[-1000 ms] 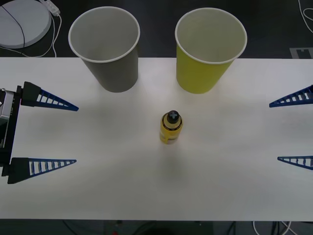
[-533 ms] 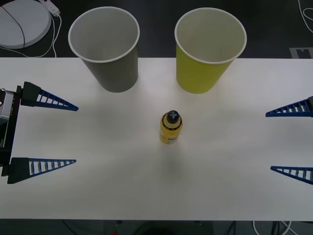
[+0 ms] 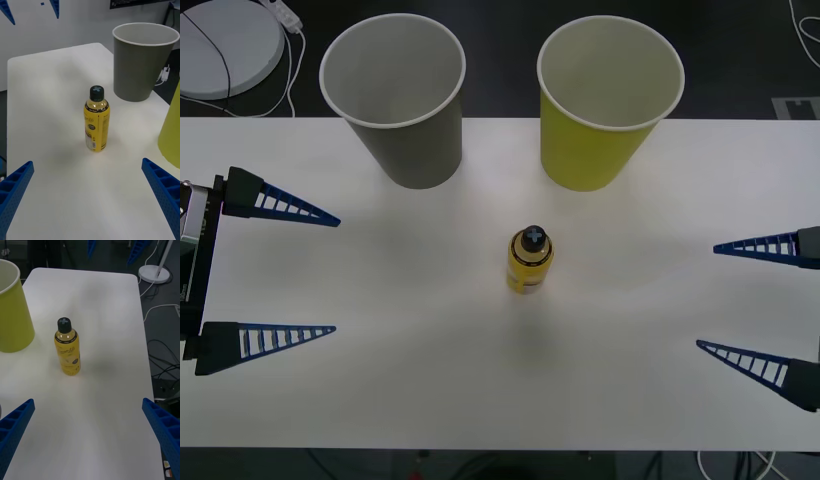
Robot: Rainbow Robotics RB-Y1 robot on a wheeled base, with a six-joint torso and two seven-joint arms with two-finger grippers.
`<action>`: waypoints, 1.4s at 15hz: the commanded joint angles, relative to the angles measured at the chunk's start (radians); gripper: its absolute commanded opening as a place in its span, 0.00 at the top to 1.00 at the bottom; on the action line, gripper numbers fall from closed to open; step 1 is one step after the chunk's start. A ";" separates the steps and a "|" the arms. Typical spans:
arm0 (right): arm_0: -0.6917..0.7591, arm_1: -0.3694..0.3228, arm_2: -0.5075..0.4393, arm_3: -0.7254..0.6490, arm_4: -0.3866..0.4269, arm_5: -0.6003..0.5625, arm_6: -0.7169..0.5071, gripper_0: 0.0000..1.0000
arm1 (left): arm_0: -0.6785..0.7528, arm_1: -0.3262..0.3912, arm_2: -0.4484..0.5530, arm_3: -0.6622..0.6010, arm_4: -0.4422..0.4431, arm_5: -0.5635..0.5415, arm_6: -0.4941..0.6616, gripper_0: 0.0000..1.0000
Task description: Put the can into the green bin and the plastic bottle into the gray bin
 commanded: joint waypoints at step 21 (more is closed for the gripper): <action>-0.268 0.177 0.557 0.171 -0.003 0.425 0.216 0.00 | 0.000 0.000 0.000 0.000 0.000 0.000 0.000 0.00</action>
